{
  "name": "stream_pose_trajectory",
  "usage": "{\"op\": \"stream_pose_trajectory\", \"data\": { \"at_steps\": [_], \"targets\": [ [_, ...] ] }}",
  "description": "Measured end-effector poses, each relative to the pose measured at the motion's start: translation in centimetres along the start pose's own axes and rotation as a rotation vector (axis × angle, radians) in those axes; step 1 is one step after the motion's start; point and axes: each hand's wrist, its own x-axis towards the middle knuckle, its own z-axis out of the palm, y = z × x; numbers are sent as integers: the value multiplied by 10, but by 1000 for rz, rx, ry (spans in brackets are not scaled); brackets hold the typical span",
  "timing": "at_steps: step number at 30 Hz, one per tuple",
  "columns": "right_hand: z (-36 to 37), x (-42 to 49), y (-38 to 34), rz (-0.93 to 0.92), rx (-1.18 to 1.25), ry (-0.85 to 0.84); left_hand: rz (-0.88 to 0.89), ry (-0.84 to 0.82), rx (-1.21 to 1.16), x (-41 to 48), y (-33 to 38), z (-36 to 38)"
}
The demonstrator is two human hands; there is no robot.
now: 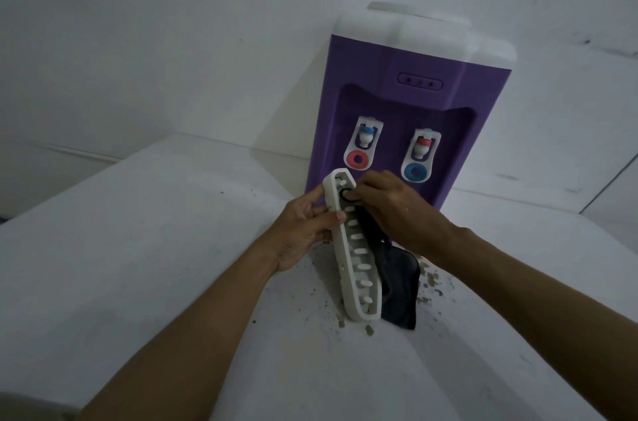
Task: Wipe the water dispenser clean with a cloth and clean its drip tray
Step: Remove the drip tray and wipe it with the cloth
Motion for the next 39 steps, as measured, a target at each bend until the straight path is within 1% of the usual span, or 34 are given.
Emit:
{"op": "stream_pose_trajectory", "data": {
  "at_steps": [4, 6, 8, 11, 13, 16, 18, 19, 23, 28, 30, 33, 34, 36, 38, 39],
  "targets": [
    [-2, -14, 1, 23, -1, -31, -13, -29, 1, -1, -2, 1],
    [-2, -12, -3, 3, -12, -40, -14, -60, 21, -1, -1, 2],
    [-3, -3, -6, -11, -37, -79, -2, -68, 35, -1, -1, 3],
    [-4, 1, -2, 15, -66, -135, 6, -57, 35, -2, -1, 3],
    [-2, -5, -2, 56, -67, -111, 5, -50, 24, -1, -2, 1],
    [3, -20, -7, 138, 0, -9, 0, -60, 28, 1, -4, -1],
    [5, -26, -11, 147, 54, 66, -4, -60, 35, 2, -5, -3],
    [5, -29, -13, 131, 65, 72, -11, -62, 38, 2, -5, -3],
    [7, -28, -18, 41, 6, -32, -14, -61, 41, 2, -6, -1],
    [-5, -15, -16, -30, -147, -175, -11, -56, 54, 1, -7, -2],
    [-9, -14, -17, -29, -190, -220, -6, -49, 61, 0, -7, -3],
    [-12, -20, -17, 27, -225, -250, -3, -46, 47, 1, -5, 1],
    [-11, -22, -15, 48, -204, -242, -3, -50, 47, 1, -6, 1],
    [-10, -23, -13, 109, -71, -191, 2, -47, 45, 2, -5, -1],
    [-6, -27, -15, 181, 71, -95, -2, -50, 32, 2, -5, -2],
    [-4, -30, -17, 183, 109, -45, -3, -51, 25, 3, -5, -2]
  ]
}}
